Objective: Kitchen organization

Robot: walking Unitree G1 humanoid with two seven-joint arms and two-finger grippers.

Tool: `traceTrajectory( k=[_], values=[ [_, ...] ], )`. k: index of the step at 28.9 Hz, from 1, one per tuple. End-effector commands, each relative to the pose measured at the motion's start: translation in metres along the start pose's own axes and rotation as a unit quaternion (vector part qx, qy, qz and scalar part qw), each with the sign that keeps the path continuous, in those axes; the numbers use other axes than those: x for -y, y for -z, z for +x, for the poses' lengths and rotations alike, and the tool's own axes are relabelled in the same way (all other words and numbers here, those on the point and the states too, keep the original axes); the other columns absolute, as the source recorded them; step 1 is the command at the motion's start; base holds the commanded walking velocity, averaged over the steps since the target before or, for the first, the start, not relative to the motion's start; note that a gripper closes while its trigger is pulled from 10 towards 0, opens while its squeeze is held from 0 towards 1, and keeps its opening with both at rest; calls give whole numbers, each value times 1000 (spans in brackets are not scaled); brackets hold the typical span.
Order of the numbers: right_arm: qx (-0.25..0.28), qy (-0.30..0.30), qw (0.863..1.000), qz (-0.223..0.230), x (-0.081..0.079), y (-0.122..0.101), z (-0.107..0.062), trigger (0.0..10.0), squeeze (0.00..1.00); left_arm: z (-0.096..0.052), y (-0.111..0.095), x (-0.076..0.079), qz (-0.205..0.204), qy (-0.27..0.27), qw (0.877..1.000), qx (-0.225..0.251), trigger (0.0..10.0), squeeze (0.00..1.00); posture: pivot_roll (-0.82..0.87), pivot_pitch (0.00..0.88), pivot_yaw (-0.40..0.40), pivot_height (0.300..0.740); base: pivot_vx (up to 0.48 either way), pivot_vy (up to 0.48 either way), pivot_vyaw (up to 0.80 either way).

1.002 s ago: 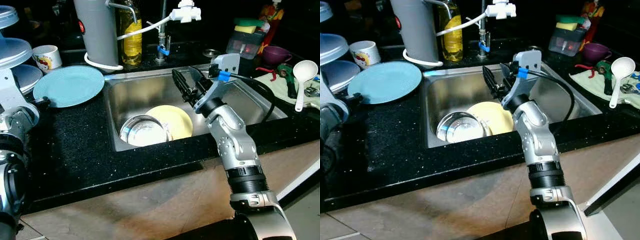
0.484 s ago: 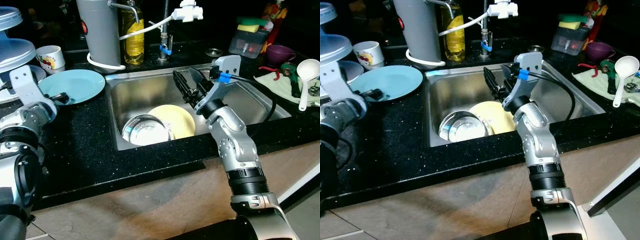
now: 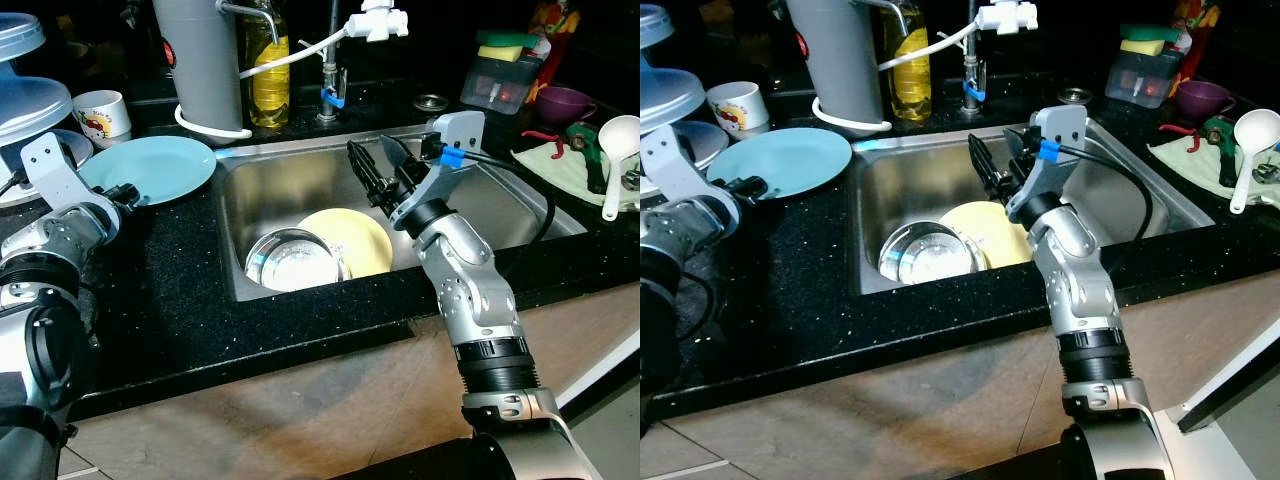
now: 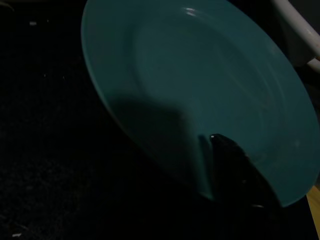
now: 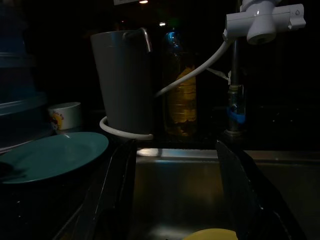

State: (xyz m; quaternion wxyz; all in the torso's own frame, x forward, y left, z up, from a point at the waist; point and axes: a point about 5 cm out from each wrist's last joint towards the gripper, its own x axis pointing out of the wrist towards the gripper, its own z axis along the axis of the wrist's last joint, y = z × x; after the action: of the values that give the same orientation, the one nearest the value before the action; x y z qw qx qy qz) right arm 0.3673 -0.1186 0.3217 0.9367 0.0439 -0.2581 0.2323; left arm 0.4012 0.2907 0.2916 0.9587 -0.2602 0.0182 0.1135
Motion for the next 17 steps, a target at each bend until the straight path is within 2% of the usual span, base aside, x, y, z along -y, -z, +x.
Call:
traceTrajectory(
  k=[1,7,13,17],
  values=[
    [1,-2,1000,2,0,0,-2,10000,0,1,14,-5,-12,-10,999,-33,0,0,47,232,30,740,0,0,0],
    [1,-2,1000,2,0,0,-1,10000,0,0,12,-8,-26,-9,999,-31,0,0,47,235,27,740,0,0,0],
    [1,-1,1000,2,0,-1,0,10000,0,0,9,0,-21,24,999,-30,0,0,46,236,23,740,0,0,0],
    [5,-1,1000,2,0,-3,1,10000,0,0,16,26,3,123,990,-67,0,0,46,235,20,740,0,0,0]
  ],
)
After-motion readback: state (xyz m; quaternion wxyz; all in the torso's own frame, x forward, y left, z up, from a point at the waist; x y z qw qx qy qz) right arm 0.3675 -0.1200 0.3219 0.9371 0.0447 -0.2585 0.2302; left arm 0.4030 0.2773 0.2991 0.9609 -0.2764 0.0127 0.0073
